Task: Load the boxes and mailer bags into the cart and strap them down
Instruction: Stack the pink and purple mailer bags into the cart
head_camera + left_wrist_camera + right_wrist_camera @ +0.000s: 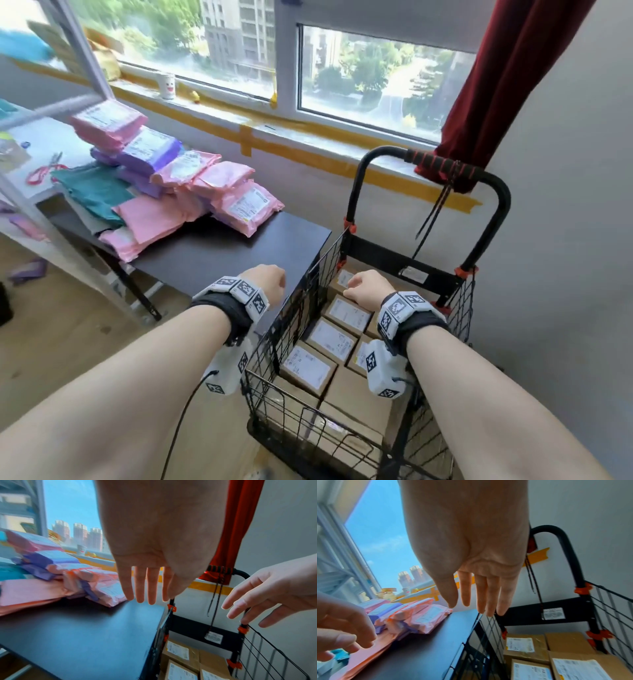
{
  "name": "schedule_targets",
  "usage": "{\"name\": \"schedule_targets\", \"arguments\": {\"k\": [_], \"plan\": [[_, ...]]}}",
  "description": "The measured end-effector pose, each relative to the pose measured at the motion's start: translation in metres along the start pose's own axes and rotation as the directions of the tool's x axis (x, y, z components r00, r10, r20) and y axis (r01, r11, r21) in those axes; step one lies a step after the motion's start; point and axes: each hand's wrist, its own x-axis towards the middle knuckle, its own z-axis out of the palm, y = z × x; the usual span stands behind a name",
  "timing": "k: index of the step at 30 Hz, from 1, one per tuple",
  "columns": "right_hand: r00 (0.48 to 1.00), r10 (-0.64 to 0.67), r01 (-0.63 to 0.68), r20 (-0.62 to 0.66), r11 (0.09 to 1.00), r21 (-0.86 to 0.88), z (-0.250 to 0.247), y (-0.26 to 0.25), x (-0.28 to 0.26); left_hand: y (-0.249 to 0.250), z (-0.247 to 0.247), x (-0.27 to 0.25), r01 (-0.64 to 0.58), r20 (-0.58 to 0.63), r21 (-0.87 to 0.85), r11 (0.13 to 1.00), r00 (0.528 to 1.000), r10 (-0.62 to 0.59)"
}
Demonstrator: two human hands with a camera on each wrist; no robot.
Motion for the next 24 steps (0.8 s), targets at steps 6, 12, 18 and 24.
{"name": "schedule_targets", "arguments": {"k": [6, 12, 18, 24], "plan": [[0.991, -0.116, 0.115, -0.059, 0.993, -0.026, 0.023, -0.081, 0.009, -0.071, -0.048, -0.014, 0.061, -0.132, -0.020, 0.998, 0.989, -0.063], [0.985, -0.133, 0.136, -0.108, 0.990, 0.023, 0.056, -0.167, 0.039, -0.165, -0.083, 0.002, 0.054, -0.203, 0.000, 0.999, 0.978, -0.053], [0.975, -0.078, 0.100, -0.207, 0.990, 0.098, 0.086, -0.241, 0.070, -0.261, -0.119, 0.036, -0.032, -0.219, -0.054, 0.998, 0.976, 0.020], [0.963, -0.001, 0.067, -0.270, 0.969, 0.236, 0.109, -0.295, 0.099, -0.332, -0.149, 0.072, -0.092, -0.235, -0.130, 0.987, 0.970, 0.060]]}}
